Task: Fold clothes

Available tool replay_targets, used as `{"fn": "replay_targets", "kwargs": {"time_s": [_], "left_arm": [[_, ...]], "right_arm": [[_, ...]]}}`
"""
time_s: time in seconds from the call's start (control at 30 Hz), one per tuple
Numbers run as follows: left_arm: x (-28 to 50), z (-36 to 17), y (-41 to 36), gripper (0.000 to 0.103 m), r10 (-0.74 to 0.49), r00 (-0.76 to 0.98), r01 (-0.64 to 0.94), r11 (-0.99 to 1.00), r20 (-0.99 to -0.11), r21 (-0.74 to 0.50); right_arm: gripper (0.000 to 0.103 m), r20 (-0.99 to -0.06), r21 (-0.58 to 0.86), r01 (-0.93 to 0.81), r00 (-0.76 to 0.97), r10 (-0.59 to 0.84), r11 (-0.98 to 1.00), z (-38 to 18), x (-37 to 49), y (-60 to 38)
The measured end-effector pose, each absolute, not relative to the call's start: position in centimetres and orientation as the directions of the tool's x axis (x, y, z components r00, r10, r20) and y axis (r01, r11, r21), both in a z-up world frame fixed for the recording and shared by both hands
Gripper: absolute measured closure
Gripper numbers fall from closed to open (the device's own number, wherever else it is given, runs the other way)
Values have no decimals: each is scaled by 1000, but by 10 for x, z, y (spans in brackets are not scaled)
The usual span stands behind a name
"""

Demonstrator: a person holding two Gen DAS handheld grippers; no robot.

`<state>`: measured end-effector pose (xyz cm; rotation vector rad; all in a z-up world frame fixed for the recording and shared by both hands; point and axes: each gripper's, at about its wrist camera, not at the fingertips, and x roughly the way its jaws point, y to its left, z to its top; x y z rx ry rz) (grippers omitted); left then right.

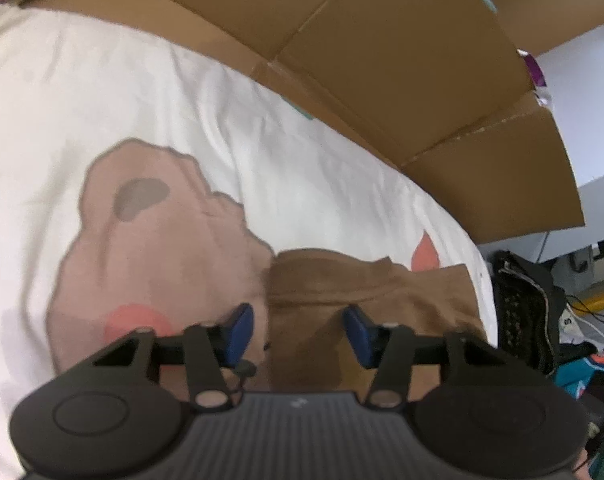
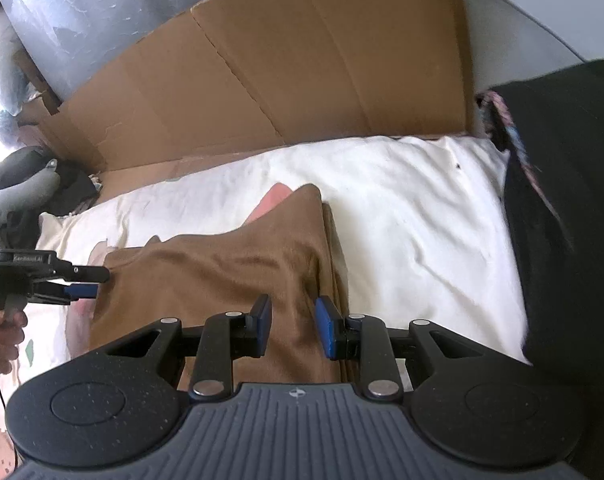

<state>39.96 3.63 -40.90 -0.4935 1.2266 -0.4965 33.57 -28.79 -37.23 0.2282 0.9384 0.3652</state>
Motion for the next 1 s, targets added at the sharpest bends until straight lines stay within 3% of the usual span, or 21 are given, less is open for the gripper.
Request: {"fn": "replay_targets", "kwargs": {"time_s": [0.43, 0.53, 0.67, 0.83, 0.93, 1.0], "left_arm": [[406, -406, 29, 80, -607, 266, 116, 791, -749, -600], [405, -403, 26, 81, -606, 282, 131, 792, -744, -596], [407, -398, 28, 82, -603, 310, 141, 794, -735, -592], [412, -388, 42, 81, -565, 390, 89, 809, -727, -581], [411, -387, 51, 78, -575, 373, 64, 799, -728, -598], [405, -386, 52, 68, -574, 349, 68, 804, -741, -590]], "right_arm": [[73, -790, 398, -192, 426, 442, 897, -392, 385, -283], [89, -774, 373, -212, 466, 428, 903, -385, 387, -285], [95, -771, 305, -248, 503, 391, 920, -381, 387, -281], [94, -742, 217, -245, 587, 323, 945, -368, 381, -278], [91, -708, 276, -238, 605, 364, 931, -356, 378, -288], [75, -712, 283, -250, 593, 377, 926, -351, 372, -290]]}}
